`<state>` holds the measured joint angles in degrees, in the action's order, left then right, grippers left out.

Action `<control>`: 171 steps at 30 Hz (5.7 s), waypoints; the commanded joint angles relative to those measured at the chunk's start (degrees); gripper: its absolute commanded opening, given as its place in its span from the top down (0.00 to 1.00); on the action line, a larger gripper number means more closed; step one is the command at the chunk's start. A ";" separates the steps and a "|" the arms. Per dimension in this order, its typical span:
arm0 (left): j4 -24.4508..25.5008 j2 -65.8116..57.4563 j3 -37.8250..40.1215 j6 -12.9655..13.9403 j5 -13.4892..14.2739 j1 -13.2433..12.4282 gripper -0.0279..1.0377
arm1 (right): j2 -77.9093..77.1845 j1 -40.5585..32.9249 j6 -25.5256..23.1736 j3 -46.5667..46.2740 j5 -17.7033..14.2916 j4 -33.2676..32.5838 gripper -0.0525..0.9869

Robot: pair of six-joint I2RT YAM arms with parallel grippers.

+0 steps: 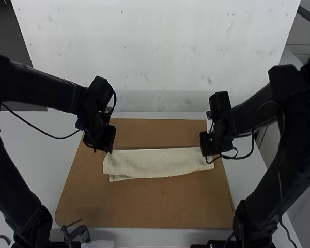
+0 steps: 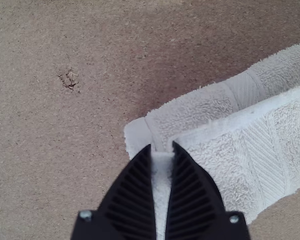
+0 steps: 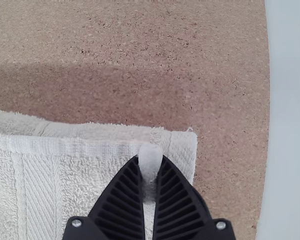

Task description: Fold the towel.

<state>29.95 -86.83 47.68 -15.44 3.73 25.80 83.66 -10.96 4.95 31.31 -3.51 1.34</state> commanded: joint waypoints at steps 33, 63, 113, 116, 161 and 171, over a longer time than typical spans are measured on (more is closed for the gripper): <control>-2.62 4.91 3.91 4.54 -0.04 -11.48 0.05 | 8.63 2.96 -5.21 4.90 2.54 -5.48 0.16; -3.15 10.98 -1.27 4.72 -1.00 -15.26 0.05 | 11.26 28.63 9.73 11.23 2.45 -9.61 0.93; -9.12 16.51 -8.83 5.69 -0.65 -17.28 0.05 | 15.04 -26.83 -17.61 29.60 -10.20 -25.34 0.93; -9.30 16.16 -8.83 5.69 -0.74 -17.28 0.05 | 16.27 -27.71 -18.05 29.42 -10.47 -25.16 0.93; -10.18 17.66 -9.27 6.30 -0.12 -17.54 0.06 | 18.12 -34.30 -20.68 26.35 -12.66 -18.57 0.93; -10.71 17.39 -9.45 6.30 -0.12 -17.72 0.06 | 18.91 -34.57 -20.86 27.58 -13.37 -19.27 0.93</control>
<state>19.81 -69.91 39.07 -9.85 3.22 8.47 102.43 -45.52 -15.05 57.32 -15.81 -17.63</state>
